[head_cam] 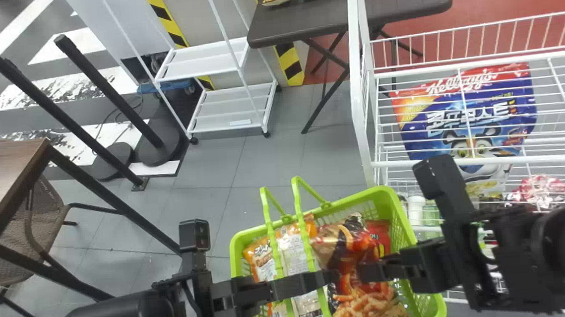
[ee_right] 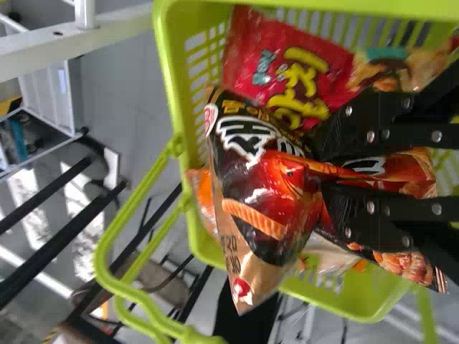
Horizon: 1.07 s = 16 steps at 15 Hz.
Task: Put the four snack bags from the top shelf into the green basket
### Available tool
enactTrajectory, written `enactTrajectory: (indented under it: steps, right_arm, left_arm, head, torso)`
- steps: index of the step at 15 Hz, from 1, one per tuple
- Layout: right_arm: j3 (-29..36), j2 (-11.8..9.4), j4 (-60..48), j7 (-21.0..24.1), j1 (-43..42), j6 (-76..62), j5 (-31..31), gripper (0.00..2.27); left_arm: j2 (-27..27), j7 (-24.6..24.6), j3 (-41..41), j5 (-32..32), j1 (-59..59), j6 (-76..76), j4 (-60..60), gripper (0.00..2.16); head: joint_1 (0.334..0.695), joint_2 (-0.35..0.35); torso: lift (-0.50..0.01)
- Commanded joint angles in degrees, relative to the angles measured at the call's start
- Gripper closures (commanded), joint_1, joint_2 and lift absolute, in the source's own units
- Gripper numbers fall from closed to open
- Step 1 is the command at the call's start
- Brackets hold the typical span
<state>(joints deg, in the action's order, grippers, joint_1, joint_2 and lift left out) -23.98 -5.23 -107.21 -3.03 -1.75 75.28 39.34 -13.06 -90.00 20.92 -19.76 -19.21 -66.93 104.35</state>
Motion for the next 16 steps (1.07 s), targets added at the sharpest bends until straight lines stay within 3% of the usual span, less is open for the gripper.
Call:
enactTrajectory:
  steps: [1,3,7,10,13,16]
  right_arm:
    - [4.73,-0.31,-8.81,-0.22,3.5,5.19,-0.66,0.05]
    - [10.09,-0.66,-17.16,-0.31,7.02,5.54,-1.46,0.05]
    - [15.46,-0.75,-26.39,-0.48,14.49,-6.59,-18.15,0.05]
    - [16.69,-1.01,-23.75,-1.71,19.5,-25.39,-29.4,0.05]
    - [18.71,-1.19,-18.12,-5.23,23.72,-43.68,-33.18,0.05]
    - [20.03,-1.1,-13.99,-5.23,27.15,-53.52,-33.98,0.05]
  left_arm:
    - [-0.04,-0.57,0.08,-0.11,-0.13,0.0,-0.11,2.15]
    - [-0.12,-0.57,-0.09,-0.11,-0.22,0.0,-0.02,2.15]
    - [-0.39,-0.57,-0.09,-0.28,-0.66,-0.18,0.07,2.15]
    - [-0.56,-0.57,-0.09,-0.37,-0.92,-0.18,0.16,2.15]
    - [-0.65,-0.57,-0.18,-0.28,-1.1,-0.18,0.16,2.15]
    - [-0.65,-0.57,-0.36,-0.28,-1.18,-0.18,0.16,2.15]
  head:
    - [0.695,0.35]
    - [0.695,0.35]
    - [0.695,0.333]
    - [0.695,0.217]
    - [0.695,0.119]
    - [0.695,0.083]
  torso:
    - [0.0]
    - [0.0]
    - [0.0]
    - [0.0]
    - [0.0]
    - [0.0]
